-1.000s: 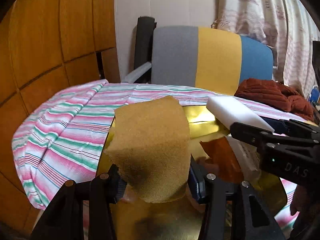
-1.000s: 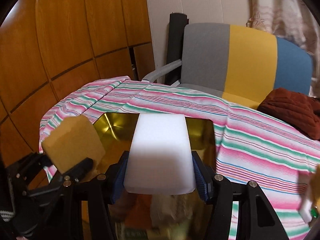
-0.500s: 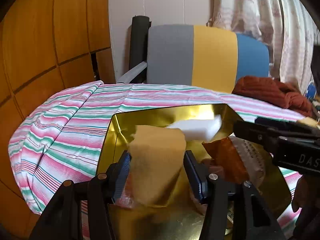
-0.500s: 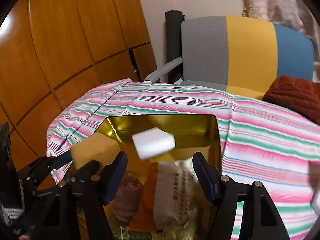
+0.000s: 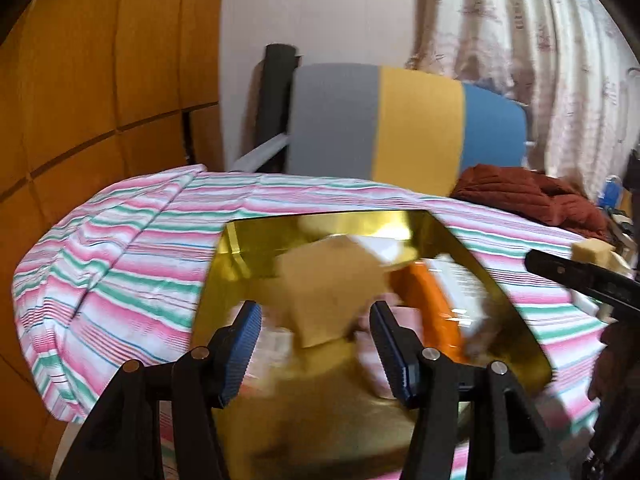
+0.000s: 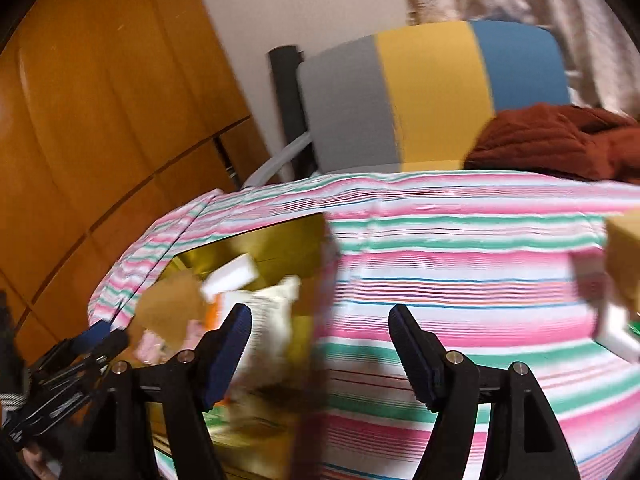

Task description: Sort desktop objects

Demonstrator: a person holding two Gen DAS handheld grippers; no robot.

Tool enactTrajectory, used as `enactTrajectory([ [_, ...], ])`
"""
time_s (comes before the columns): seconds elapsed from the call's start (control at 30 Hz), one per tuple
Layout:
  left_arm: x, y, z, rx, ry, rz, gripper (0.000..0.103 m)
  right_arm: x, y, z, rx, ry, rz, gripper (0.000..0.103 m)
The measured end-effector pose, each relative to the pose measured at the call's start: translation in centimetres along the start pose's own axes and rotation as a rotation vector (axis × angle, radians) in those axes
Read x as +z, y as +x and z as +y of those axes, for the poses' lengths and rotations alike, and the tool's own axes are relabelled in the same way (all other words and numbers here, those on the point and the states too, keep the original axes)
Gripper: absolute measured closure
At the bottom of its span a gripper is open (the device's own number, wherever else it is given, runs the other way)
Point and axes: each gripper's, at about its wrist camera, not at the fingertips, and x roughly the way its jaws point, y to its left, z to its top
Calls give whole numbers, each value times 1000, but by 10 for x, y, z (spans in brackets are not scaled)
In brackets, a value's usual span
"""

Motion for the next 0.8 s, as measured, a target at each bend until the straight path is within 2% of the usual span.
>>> enactTrajectory([
  [0.13, -1, -12, -33, -111, 49, -13, 45, -5, -24, -47, -72, 47, -45, 31],
  [0.3, -2, -17, -74, -245, 99, 7, 45, -4, -64, -110, -196, 85, -106, 29],
  [0.4, -3, -14, -96, -303, 132, 29, 45, 13, -87, -145, -236, 134, -158, 25],
  [0.5, -4, -11, -118, -337, 168, 40, 45, 42, -101, -173, -273, 145, -211, 15],
  [0.6, -4, -8, -129, -359, 182, 53, 45, 77, -91, -193, -298, 128, -193, 13],
  [0.7, -6, -5, -137, -363, 200, 65, 45, 102, -64, -211, -353, 99, -126, 13],
  [0.73, -6, -4, -138, -361, 203, 69, 45, 106, -54, -218, -365, 98, -95, 13],
  [0.8, -9, -2, -138, -360, 206, 79, 45, 103, -38, -227, -335, 129, -18, 13],
])
